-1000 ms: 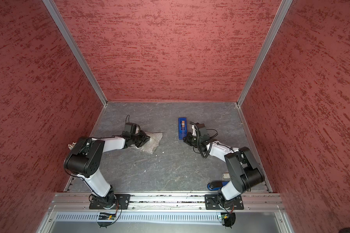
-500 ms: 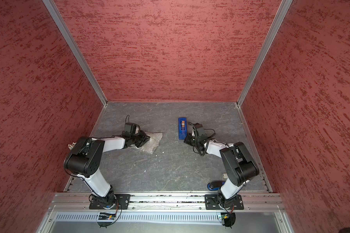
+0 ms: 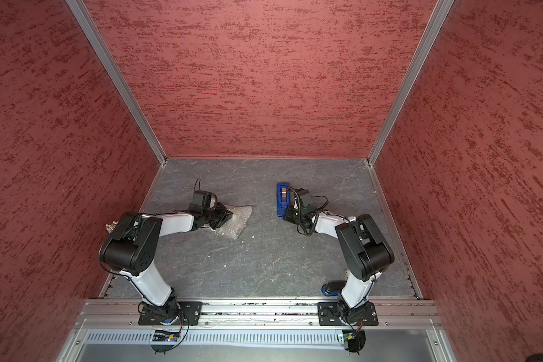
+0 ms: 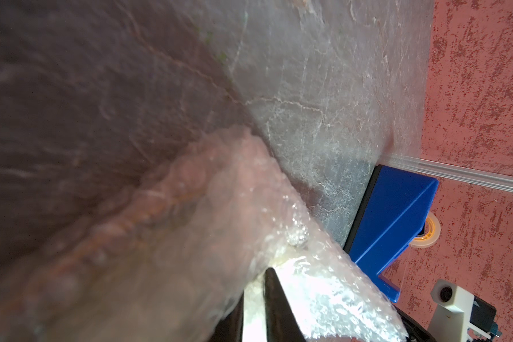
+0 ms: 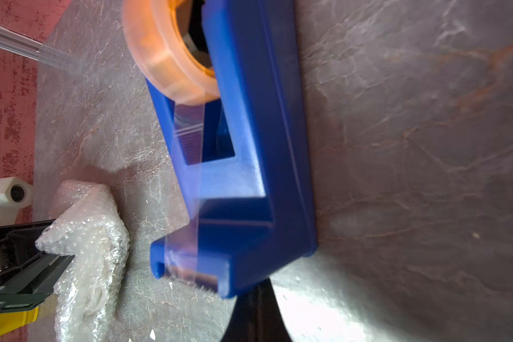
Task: Wrap dinner plates in bubble wrap
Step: Tear off the tape using the Tape Cutter, then stick the tape on the bubble wrap.
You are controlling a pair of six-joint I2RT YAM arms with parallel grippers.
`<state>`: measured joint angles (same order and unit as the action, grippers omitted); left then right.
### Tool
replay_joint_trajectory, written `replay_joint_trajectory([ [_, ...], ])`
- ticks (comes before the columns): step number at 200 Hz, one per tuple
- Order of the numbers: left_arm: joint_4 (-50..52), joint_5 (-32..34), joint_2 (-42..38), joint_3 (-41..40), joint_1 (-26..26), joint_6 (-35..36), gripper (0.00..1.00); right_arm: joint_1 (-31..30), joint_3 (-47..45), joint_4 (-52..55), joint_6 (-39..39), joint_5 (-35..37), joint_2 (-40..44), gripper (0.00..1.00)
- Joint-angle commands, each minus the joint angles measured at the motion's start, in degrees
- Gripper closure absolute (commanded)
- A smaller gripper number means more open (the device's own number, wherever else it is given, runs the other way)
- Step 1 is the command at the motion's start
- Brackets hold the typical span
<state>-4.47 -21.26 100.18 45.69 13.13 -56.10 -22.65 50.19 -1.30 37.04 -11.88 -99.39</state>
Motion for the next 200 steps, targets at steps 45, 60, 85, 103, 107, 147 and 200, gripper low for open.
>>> replay_joint_trajectory([
  [45,7.3,2.4,2.6,-2.4,-0.9,0.1,0.83,0.2,-0.7,6.9,-2.6,9.8,2.0,1.0],
  [60,7.2,2.4,2.4,-2.5,-0.9,0.0,0.83,0.2,-1.6,6.6,-3.0,9.9,3.9,1.0],
  [85,7.3,2.4,2.1,-2.7,-1.0,0.0,0.83,0.2,-2.3,6.2,-2.9,6.5,9.2,1.0],
  [103,7.1,2.2,2.1,-2.5,-1.0,-0.1,0.83,-0.4,-3.8,3.3,-1.8,-0.5,14.9,1.0],
  [107,7.1,2.1,2.1,-2.5,-1.0,-0.1,0.83,-0.6,-3.9,2.7,-1.4,-2.0,15.7,1.0],
  [147,6.1,1.3,2.4,-2.6,-1.0,-0.9,0.83,-9.3,-2.7,-9.6,8.2,-9.7,17.0,1.0],
  [200,3.0,-1.7,2.9,-3.8,-1.7,-3.0,0.83,-21.0,8.5,-28.9,19.5,-11.0,-3.1,1.0],
])
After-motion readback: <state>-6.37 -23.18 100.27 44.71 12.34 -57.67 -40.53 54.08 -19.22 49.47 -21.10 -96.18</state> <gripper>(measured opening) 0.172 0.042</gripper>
